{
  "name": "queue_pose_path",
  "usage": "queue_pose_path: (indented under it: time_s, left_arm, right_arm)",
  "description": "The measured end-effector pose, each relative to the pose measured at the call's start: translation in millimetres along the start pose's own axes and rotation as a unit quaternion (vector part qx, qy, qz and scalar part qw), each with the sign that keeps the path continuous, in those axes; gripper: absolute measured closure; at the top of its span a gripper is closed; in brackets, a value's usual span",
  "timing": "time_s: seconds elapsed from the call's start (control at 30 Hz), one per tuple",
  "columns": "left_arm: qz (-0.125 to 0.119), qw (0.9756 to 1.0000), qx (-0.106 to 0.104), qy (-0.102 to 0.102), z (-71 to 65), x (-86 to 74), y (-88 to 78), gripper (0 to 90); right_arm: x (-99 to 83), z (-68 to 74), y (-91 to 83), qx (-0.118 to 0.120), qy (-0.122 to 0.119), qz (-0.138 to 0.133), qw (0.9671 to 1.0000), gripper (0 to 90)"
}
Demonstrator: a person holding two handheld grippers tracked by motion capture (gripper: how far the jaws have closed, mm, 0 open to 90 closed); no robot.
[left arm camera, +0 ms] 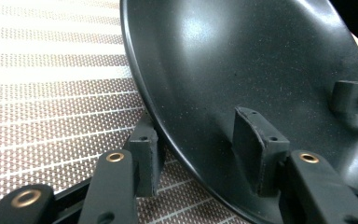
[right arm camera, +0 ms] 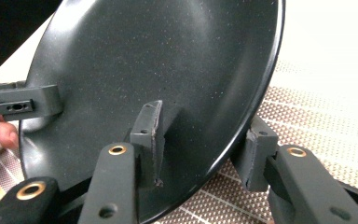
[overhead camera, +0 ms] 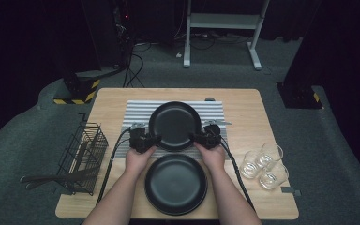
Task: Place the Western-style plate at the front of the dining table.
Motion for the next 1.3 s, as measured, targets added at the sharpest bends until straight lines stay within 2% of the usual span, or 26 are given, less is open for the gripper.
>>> queue_pose_path:
  time_s: [0.47,1.3]
  left_arm:
    - [0.012,0.9999,0.011,-0.006,2.8,-1.2,1.8,55.4]
    - [0.017,0.9994,0.026,-0.013,6.5,-1.7,2.5,55.7]
  right_arm:
    - [-0.2,-3.0,5.5,-0.028,0.002,0.007,0.9996,55.6]
    - [-0.8,-4.4,6.9,-0.038,0.0,0.011,0.9992,55.7]
Point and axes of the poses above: each handheld gripper's, and its own axes: y roughly forward along the jaws, x roughly out of its top, z roughly to its left, the point moved 10 cm from there along y, roughly forward along the jaws, and after that the axes turned 13 degrees about y, right-handed, at the moved point
